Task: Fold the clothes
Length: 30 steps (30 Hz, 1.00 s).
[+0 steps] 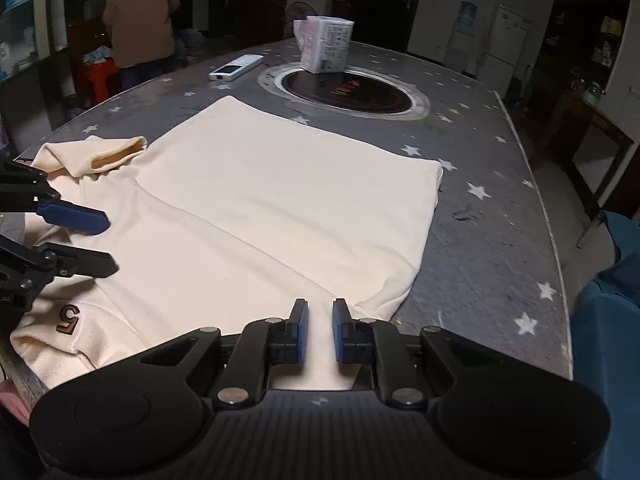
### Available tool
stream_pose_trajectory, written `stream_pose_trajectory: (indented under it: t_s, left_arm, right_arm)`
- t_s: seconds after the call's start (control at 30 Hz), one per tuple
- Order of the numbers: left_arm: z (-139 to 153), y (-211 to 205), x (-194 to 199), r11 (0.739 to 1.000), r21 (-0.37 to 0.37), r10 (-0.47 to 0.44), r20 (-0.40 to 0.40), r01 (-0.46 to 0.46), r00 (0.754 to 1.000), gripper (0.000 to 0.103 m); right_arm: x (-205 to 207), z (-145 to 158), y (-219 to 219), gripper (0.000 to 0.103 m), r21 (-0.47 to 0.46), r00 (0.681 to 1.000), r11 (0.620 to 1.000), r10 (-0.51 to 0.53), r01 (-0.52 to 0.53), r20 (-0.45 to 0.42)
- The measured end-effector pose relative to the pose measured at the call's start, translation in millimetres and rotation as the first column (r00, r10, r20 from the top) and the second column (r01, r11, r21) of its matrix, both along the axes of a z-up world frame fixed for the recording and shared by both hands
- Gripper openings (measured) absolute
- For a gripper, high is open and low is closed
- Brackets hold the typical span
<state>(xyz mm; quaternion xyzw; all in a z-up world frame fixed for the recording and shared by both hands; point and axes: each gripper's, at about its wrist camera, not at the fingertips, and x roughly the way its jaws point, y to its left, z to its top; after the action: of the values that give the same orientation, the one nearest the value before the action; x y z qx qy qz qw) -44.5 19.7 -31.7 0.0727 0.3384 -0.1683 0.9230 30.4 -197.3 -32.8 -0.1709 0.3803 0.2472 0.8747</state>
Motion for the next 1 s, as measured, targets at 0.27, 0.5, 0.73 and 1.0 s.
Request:
stream_pose_trajectory:
  t_s: [0.27,0.5,0.73,1.0]
  left_arm:
    - [17.1,21.2,1.6,0.986,0.119,0.099,0.137,-0.116,0.986,0.041]
    - [-3.2,34.7,18.9,0.965,0.189,0.168,0.103,-0.185,0.98,0.034]
    - [10.8,55.3,13.9,0.973,0.073,0.212,0.108,-0.22,0.971,0.009]
    - [46.0,109.9,3.0,0.921,-0.017,0.386,0.184,-0.389,0.904,0.007]
  right_arm:
    - [2.5,0.6,-2.7,0.012,0.027,1.0,0.999,-0.022,0.023,-0.022]
    - [2.7,0.6,-3.5,0.012,0.042,0.999,0.999,-0.03,0.031,-0.027]
    - [3.7,0.4,-3.2,0.013,0.042,0.999,0.999,-0.032,0.033,-0.028]
    - [4.2,0.6,-1.8,0.013,0.034,0.999,0.999,-0.033,0.034,-0.029]
